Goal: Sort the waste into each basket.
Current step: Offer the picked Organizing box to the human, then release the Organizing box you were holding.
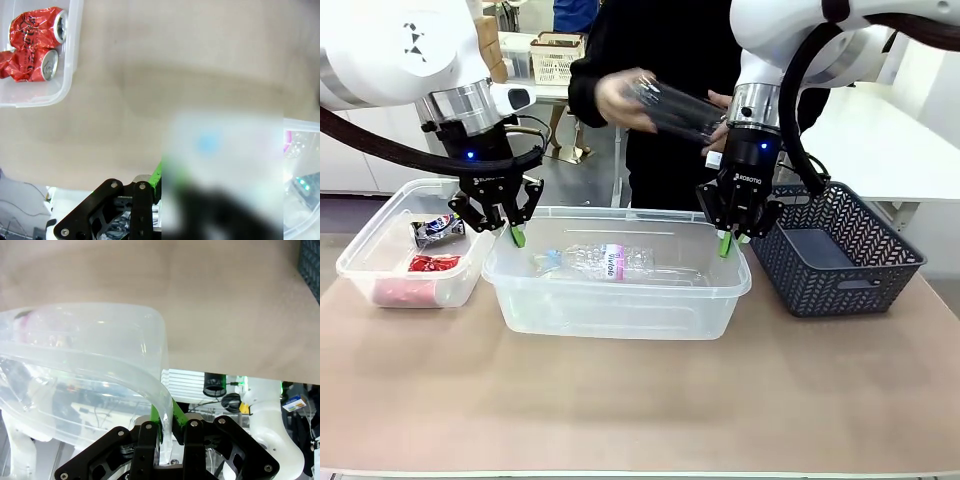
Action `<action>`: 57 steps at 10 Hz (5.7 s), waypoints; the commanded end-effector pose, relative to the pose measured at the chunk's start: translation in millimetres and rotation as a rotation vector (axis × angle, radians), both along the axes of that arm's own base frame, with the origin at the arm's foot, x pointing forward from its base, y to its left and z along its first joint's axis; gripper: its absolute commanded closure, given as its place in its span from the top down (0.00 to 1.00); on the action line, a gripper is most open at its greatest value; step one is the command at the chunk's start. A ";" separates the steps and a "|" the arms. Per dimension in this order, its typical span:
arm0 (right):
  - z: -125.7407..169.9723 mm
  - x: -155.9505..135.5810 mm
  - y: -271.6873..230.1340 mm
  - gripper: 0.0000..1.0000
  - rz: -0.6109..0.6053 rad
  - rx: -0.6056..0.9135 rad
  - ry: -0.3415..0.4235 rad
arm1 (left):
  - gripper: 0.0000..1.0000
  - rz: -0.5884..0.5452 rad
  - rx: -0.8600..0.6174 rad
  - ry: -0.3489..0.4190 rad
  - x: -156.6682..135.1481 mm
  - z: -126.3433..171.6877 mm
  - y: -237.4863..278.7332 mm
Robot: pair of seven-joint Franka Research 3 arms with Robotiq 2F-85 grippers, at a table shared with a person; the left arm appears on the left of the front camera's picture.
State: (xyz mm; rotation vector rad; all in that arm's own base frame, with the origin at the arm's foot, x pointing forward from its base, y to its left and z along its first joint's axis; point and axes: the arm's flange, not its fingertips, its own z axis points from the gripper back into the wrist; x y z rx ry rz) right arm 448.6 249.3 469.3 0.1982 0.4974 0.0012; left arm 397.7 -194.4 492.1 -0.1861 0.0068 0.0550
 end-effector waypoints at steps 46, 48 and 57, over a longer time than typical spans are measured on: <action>24.7 96.1 -58.9 1.00 -0.120 0.273 -0.366 | 1.00 -0.221 -0.064 -0.261 73.7 26.2 7.6; 20.0 96.4 -64.6 1.00 -0.122 0.349 -0.457 | 1.00 -0.346 -0.084 -0.249 75.5 22.7 6.6; 28.5 109.3 -60.3 1.00 -0.141 0.306 -0.442 | 1.00 -0.325 -0.056 -0.249 76.3 24.5 -3.7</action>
